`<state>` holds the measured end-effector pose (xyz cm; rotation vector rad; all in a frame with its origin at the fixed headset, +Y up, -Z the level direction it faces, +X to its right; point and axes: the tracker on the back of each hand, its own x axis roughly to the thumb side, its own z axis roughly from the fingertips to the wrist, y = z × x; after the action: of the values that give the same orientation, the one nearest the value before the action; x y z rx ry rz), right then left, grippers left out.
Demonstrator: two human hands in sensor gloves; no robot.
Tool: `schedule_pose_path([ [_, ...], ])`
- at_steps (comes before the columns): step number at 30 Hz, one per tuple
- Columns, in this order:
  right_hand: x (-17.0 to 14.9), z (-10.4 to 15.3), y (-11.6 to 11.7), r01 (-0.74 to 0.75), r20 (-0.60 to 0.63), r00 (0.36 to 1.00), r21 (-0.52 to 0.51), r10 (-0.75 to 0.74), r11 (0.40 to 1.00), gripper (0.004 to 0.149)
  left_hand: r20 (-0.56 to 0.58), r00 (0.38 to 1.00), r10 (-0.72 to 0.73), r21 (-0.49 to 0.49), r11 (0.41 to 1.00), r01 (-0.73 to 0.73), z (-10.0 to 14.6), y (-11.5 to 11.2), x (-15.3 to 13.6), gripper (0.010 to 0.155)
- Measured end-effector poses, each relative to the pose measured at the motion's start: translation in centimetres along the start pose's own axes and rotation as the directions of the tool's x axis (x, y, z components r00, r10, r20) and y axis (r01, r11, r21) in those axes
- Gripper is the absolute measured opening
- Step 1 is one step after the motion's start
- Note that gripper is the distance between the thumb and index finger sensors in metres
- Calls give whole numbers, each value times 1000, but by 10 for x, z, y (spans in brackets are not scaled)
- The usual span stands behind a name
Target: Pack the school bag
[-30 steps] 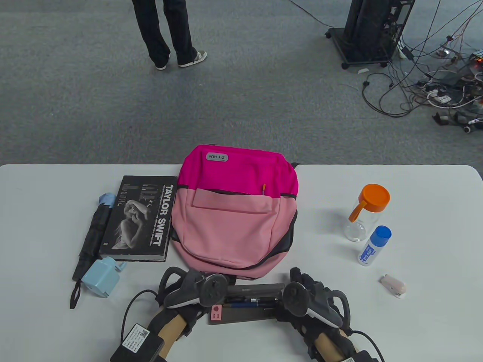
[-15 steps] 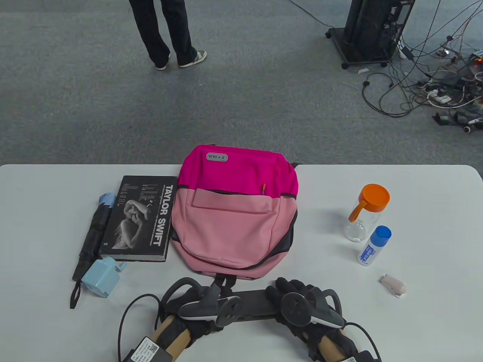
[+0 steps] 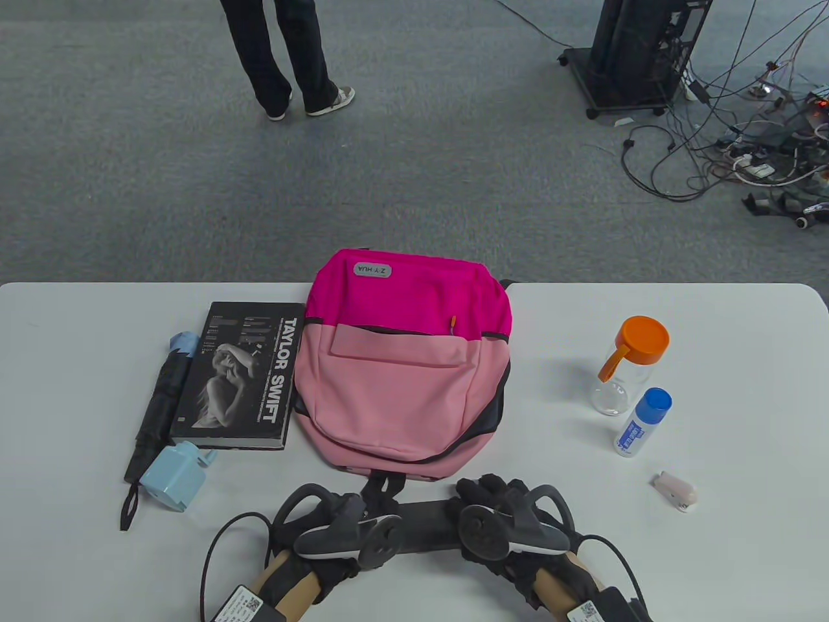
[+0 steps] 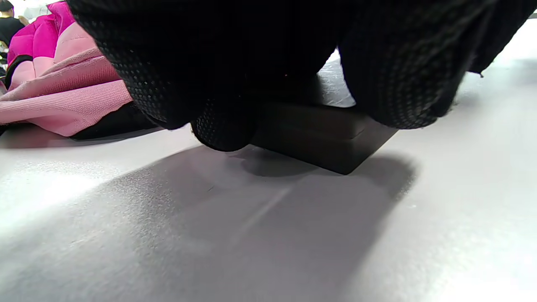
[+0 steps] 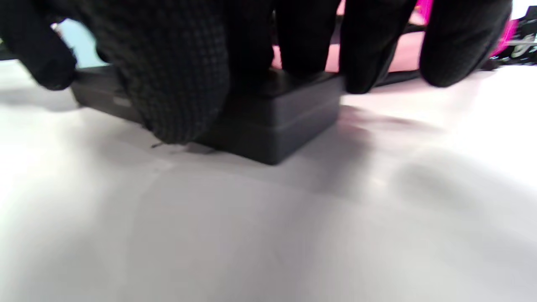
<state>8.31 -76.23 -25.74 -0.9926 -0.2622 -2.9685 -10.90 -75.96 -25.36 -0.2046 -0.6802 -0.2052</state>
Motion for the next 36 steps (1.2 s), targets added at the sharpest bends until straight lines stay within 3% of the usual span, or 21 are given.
schedule_pose_path([
  [5, 5, -13, 5, 60, 15, 998, 13, -60, 998, 71, 16, 993, 118, -13, 993, -118, 1, 4, -16, 72],
  [8, 0, -7, 6, 57, 17, 998, 6, -57, 998, 72, -72, 989, 126, 311, 945, -97, 8, 22, -29, 57],
  [9, -3, -2, 6, 40, 3, 999, 15, -40, 999, 72, -109, 986, 126, 368, 927, -77, 7, 31, -36, 54],
  [12, -19, 13, 8, 34, -39, 999, 16, -34, 999, 72, -201, 967, 154, 275, 957, -95, -11, 44, -54, 67],
  [16, -42, 36, 10, 41, -120, 992, 19, -39, 999, 73, -251, 957, 145, 125, 985, -116, -50, 33, -68, 87],
  [18, -49, 43, 10, 34, -138, 990, 26, -30, 999, 73, -266, 955, 133, 69, 991, -119, -67, 22, -70, 84],
  [20, -56, 52, 11, 30, -163, 986, 36, -24, 999, 73, -245, 957, 158, 53, 987, -150, -80, 10, -67, 62],
  [22, -62, 58, 12, 37, -178, 983, 32, -30, 999, 73, -246, 953, 177, 151, 978, -143, -81, 13, -65, 52],
  [26, -65, 64, 12, 38, -181, 983, 26, -33, 999, 75, -205, 944, 258, 128, 963, -236, -87, 25, -69, 46],
  [29, -61, 73, 8, 47, -144, 988, -45, -53, 998, 75, -142, 924, 354, 162, 930, -331, -91, 38, -69, 46],
  [31, -52, 77, -1, 46, -119, 991, -59, -53, 997, 74, -99, 874, 476, 213, 868, -449, -95, 53, -75, 46],
  [34, -42, 77, -20, 12, -96, 995, -109, -22, 994, 74, -78, 886, 457, 300, 858, -417, -96, 95, -82, 46],
  [36, -42, 71, -31, 3, -112, 994, -143, -20, 990, 74, -38, 871, 490, 373, 816, -443, -94, 124, -87, 47],
])
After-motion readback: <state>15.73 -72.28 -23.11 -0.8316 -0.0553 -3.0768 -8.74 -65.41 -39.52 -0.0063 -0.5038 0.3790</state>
